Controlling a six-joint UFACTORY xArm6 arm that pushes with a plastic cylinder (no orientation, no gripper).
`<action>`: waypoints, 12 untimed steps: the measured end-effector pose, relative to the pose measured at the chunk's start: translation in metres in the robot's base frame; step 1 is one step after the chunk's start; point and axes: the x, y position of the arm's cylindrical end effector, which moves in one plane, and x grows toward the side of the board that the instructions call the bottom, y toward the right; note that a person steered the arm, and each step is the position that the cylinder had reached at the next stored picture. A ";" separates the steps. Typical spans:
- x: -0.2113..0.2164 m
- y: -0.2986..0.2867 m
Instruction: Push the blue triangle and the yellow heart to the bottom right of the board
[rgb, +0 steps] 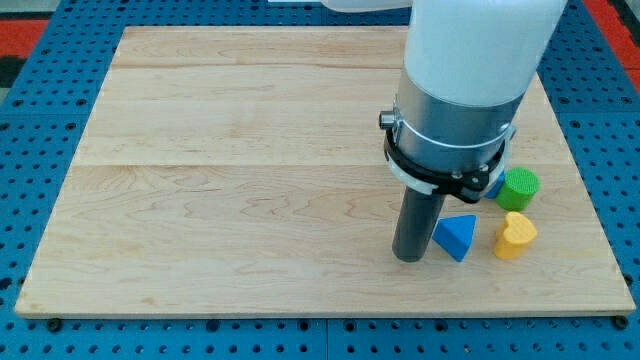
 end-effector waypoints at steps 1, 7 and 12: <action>-0.022 0.005; -0.010 0.068; 0.023 0.108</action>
